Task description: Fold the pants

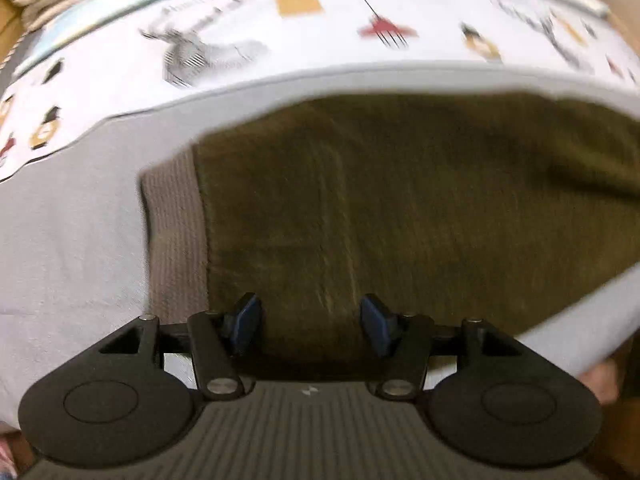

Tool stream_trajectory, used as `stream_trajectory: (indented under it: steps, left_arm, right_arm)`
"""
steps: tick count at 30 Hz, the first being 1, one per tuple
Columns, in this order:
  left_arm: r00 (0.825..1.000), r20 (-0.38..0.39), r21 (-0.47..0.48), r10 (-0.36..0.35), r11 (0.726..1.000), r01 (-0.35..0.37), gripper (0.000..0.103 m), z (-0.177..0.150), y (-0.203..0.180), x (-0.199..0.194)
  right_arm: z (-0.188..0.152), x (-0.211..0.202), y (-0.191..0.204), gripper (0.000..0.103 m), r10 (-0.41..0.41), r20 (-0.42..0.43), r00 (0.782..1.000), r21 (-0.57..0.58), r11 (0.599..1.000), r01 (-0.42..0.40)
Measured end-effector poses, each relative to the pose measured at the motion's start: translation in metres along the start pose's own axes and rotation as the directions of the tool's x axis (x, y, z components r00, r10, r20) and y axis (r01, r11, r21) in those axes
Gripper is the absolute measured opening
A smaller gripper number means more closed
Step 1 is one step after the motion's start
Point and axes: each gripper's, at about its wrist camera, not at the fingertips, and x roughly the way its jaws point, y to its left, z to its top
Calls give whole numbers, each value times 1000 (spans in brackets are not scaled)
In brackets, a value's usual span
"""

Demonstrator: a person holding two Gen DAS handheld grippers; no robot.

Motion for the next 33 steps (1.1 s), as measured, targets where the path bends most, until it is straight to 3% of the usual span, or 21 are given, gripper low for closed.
stream_trajectory:
  steps: [5, 8, 11, 12, 13, 14, 15, 18, 21, 24, 27, 29, 31, 33]
  left_arm:
    - [999, 43, -53, 11, 999, -9, 62, 12, 8, -5]
    - [998, 59, -56, 20, 998, -17, 62, 18, 4, -7]
    - [997, 74, -59, 20, 998, -15, 62, 27, -2, -7]
    - [997, 80, -58, 19, 998, -15, 62, 31, -5, -8]
    - [996, 85, -56, 17, 998, -13, 62, 35, -8, -7]
    - [996, 89, -54, 16, 998, -11, 62, 37, -11, -7]
    - [996, 93, -51, 15, 999, -10, 62, 39, -13, -7]
    - [994, 113, -47, 5, 999, 1, 62, 49, -18, -8]
    - [992, 126, -56, -10, 998, 17, 62, 56, -22, -8]
    - [990, 139, -57, -21, 998, 29, 62, 60, -26, -10]
    - [988, 152, -57, -25, 998, 34, 62, 62, -26, -10]
    - [987, 158, -61, -27, 997, 37, 62, 65, -24, -9]
    - [987, 159, -68, -30, 997, 41, 62, 68, -23, -5]
    - [985, 168, -75, -35, 996, 49, 60, 73, -22, -2]
  right_arm:
    - [18, 38, 26, 69, 62, -41, 997, 125, 991, -57]
    - [19, 68, 49, 70, 35, -114, 993, 140, 990, -19]
    - [19, 98, 77, 67, -61, -180, 982, 93, 993, 79]
    - [16, 98, 83, 53, -111, -187, 976, 66, 990, 126]
    - [15, 102, 88, 27, -167, -183, 969, 44, 983, 178]
    - [17, 104, 92, 14, -210, -176, 962, 36, 975, 219]
    - [20, 102, 93, 7, -247, -157, 956, 51, 965, 257]
    - [32, 74, 74, 6, -174, -30, 984, 306, 936, 174]
    - [34, 75, 64, 6, -134, 35, 990, 373, 921, 111]
    - [31, 86, 58, 14, -130, 3, 992, 406, 906, 118]
    - [34, 79, 68, 36, -187, 7, 982, 311, 934, 176]
    - [32, 70, 86, 37, -204, 45, 978, 203, 960, 191]
    - [28, 63, 108, 37, -145, 71, 987, 79, 987, 140]
    - [15, 59, 140, 37, -20, 59, 998, -105, 994, 26]
